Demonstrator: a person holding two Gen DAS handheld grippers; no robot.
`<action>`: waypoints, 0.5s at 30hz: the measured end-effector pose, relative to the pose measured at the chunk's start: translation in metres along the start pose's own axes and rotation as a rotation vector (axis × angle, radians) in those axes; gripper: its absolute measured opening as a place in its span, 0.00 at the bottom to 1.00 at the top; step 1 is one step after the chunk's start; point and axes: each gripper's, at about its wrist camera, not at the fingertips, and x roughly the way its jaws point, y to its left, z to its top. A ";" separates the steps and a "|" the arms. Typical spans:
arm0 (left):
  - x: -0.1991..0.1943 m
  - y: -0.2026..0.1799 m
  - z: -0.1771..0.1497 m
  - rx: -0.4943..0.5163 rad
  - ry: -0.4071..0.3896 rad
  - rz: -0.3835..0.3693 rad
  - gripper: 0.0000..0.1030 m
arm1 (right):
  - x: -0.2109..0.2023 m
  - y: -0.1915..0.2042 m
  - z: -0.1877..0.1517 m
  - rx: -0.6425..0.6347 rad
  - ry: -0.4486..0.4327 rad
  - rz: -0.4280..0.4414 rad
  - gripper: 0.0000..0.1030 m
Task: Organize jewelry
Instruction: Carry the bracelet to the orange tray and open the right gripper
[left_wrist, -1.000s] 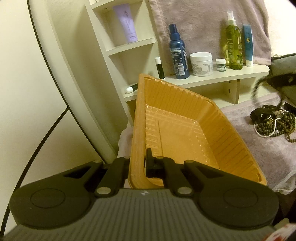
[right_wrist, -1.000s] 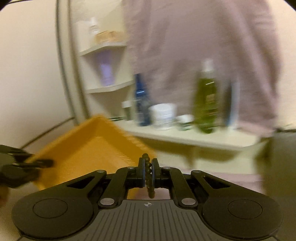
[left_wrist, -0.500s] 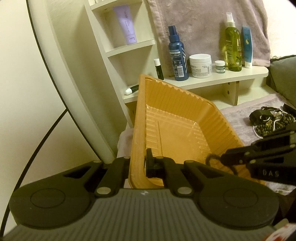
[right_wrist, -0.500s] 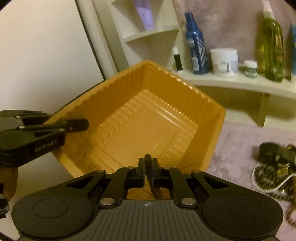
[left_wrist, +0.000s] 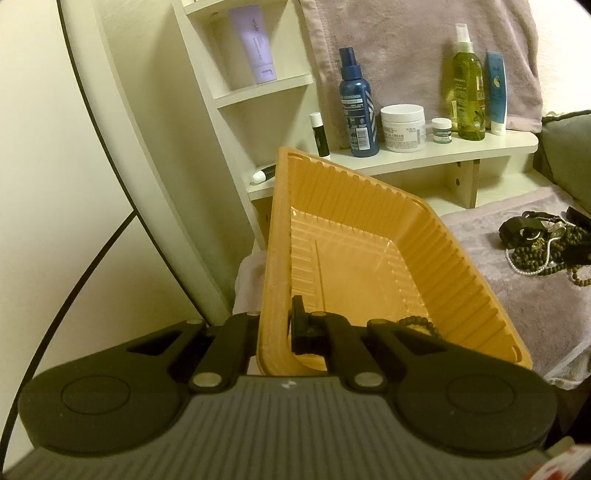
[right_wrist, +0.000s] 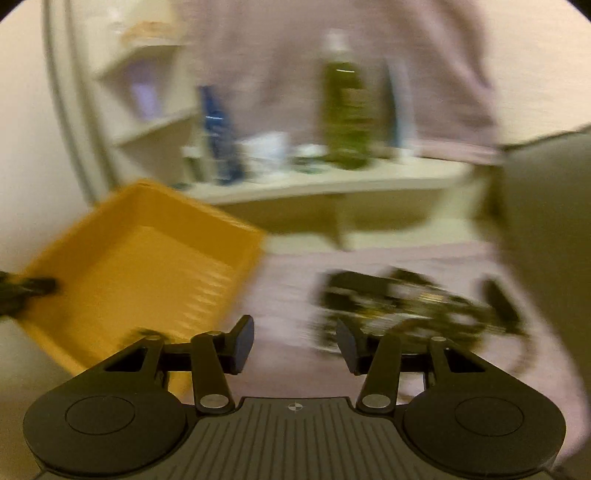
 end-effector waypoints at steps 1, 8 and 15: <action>0.000 0.000 0.000 0.000 0.001 0.000 0.03 | 0.001 -0.010 -0.003 0.012 0.014 -0.020 0.48; 0.000 -0.001 -0.001 0.000 0.006 0.003 0.03 | 0.010 -0.038 -0.020 0.013 0.080 -0.068 0.32; 0.000 -0.001 0.000 -0.001 0.008 0.006 0.03 | 0.032 -0.031 -0.024 -0.022 0.104 -0.085 0.29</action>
